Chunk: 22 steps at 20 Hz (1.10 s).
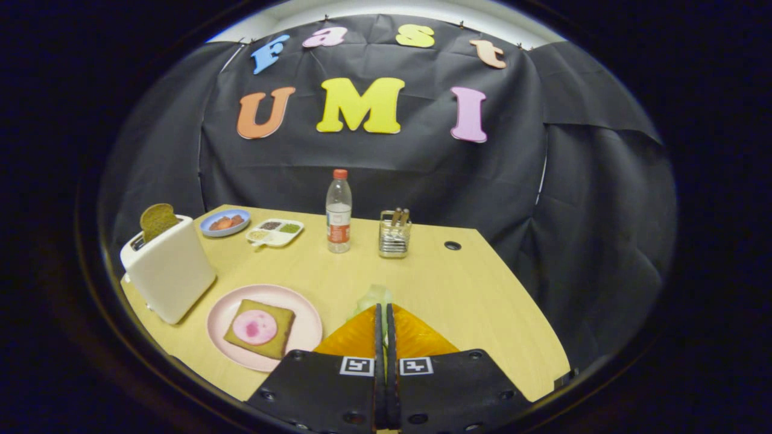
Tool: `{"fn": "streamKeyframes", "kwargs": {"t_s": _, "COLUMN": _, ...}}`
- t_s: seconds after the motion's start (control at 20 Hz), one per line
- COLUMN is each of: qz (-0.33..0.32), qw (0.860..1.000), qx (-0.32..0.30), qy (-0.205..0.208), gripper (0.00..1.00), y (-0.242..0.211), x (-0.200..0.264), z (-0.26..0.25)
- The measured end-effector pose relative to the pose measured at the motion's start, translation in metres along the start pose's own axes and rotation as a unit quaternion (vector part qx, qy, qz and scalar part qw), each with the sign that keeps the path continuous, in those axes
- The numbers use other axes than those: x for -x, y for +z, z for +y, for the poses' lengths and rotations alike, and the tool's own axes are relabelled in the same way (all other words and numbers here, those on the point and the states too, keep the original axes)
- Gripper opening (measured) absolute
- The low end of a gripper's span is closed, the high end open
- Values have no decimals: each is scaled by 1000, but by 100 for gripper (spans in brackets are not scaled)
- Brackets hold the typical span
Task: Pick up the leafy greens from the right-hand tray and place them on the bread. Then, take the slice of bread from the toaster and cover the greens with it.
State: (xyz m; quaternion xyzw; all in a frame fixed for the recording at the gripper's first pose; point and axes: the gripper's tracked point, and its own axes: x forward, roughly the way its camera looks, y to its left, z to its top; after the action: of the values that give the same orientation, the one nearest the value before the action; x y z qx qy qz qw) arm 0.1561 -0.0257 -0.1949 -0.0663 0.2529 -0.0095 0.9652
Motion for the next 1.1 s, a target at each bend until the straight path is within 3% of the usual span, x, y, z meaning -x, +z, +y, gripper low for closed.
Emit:
{"fn": "streamKeyframes", "kwargs": {"t_s": 0.25, "qz": -19, "qw": 999, "qx": 25, "qy": 42, "gripper": 1, "y": 13, "x": 16, "z": 72}}
{"fn": "streamKeyframes", "kwargs": {"t_s": 0.5, "qz": -14, "qw": 993, "qx": 35, "qy": 112, "gripper": 1, "y": 7, "x": 23, "z": 162}}
{"fn": "streamKeyframes", "kwargs": {"t_s": 0.7, "qz": 12, "qw": 987, "qx": 13, "qy": 158, "gripper": 1, "y": -9, "x": 11, "z": 215}}
{"fn": "streamKeyframes", "kwargs": {"t_s": 1.1, "qz": 25, "qw": 993, "qx": -10, "qy": 111, "gripper": 1, "y": -29, "x": -63, "z": 191}}
